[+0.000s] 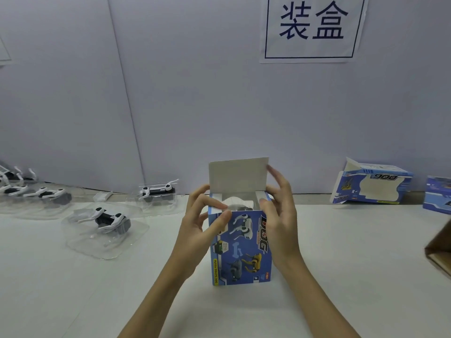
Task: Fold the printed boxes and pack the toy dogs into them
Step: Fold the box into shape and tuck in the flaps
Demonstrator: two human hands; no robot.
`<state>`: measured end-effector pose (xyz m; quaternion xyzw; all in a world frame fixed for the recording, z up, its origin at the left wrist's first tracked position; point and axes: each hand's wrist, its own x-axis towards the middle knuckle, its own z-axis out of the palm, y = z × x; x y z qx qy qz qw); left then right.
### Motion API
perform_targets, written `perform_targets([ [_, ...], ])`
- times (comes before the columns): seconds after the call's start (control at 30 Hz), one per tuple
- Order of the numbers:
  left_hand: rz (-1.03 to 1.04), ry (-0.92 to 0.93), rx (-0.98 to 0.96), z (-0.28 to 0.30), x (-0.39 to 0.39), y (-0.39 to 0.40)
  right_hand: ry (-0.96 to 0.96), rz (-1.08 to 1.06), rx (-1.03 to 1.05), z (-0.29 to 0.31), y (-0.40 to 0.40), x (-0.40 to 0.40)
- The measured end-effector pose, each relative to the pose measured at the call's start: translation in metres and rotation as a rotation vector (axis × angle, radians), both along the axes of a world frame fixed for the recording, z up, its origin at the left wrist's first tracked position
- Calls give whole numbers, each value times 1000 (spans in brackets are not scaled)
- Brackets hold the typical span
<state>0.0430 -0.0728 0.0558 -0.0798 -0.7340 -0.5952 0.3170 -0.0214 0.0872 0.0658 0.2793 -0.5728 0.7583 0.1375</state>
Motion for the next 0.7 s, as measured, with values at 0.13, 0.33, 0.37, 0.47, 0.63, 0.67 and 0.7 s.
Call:
perform_targets([
  [0.13, -83, 13, 76, -1, 2, 3, 35, -31, -4, -3, -2, -2],
  [0.33, -51, 81, 18, -1, 2, 2, 6, 3, -51, -16, 0, -4],
  [0.37, -37, 70, -21, -2, 1, 0, -30, 19, -80, -16, 1, -5],
  [0.47, -1, 74, -100, -9, -1, -4, -83, 29, -80, -18, 3, -7],
  [0.63, -39, 66, -56, -12, 0, -2, 13, 45, 31, -20, -1, -3],
  [0.67, -43, 59, -12, -11, 0, -1, 29, 61, 51, -21, -1, -3],
  [0.7, -40, 55, 12, -11, -1, 1, 36, 67, 65, -22, -1, -3],
])
